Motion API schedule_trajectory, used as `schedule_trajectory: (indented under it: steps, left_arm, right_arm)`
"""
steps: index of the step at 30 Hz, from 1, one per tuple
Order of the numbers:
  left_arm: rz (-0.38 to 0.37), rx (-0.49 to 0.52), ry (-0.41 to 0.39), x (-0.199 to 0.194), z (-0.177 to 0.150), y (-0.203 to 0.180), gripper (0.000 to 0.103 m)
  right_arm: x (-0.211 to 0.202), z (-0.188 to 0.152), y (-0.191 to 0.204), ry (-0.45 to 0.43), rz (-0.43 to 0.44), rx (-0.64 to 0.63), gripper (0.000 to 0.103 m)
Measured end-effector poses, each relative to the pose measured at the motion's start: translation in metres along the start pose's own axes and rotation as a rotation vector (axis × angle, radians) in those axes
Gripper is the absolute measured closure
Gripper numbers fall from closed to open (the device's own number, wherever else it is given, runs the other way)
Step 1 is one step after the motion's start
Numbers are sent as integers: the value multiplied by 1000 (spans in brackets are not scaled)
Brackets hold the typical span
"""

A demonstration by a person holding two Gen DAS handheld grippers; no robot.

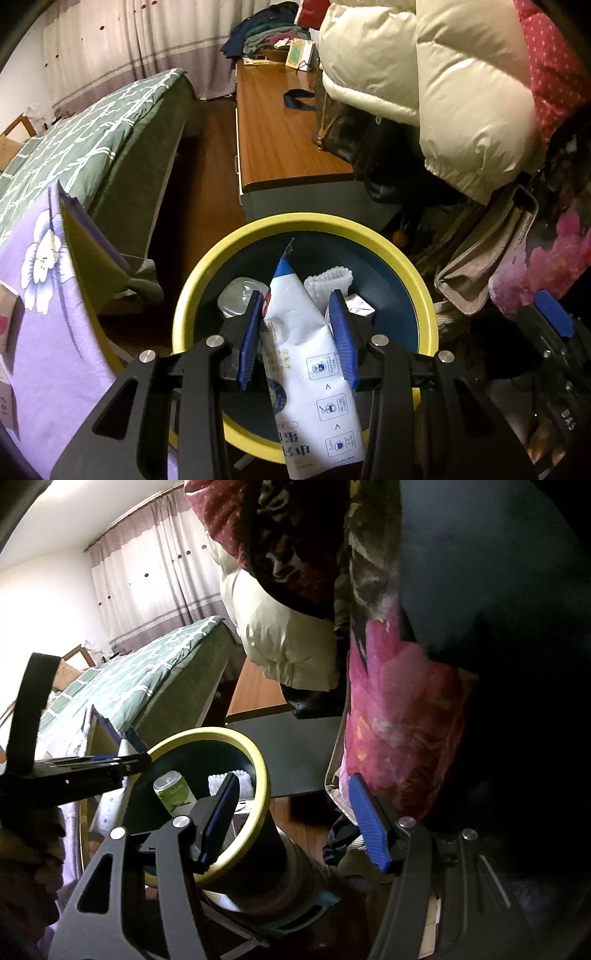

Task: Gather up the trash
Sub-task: 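Carry the wrapper over the bin and open the left gripper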

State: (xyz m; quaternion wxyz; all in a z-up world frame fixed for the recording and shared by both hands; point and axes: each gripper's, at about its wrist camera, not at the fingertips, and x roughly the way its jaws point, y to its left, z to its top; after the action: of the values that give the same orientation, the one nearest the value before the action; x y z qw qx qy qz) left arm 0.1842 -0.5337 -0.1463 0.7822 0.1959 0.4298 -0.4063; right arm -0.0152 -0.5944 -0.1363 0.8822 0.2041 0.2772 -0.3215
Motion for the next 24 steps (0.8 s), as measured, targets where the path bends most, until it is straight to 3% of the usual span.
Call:
schedule_trajectory:
  steps: [6, 8, 9, 10, 17, 24]
  left_arm:
    - [-7, -21, 7, 0, -2, 7, 64]
    - [-8, -30, 0, -6, -4, 11, 49]
    - [-9, -35, -10, -10, -4, 13, 29]
    - [-7, -43, -37, -19, -5, 16, 26]
    - [8, -72, -145, -77, -18, 43, 25]
    - [113, -185, -262, -148, -65, 112, 9]
  right_arm:
    - [-4, -1, -2, -6, -4, 1, 44]
    - [-5, -1, -3, -7, -5, 3, 44]
    - [-6, -1, -3, -7, -4, 4, 44]
    - [-6, -1, -3, -7, -4, 5, 44]
    - [-10, -1, 6, -9, 12, -11, 44]
    - [-12, -2, 29, -3, 46, -53, 44]
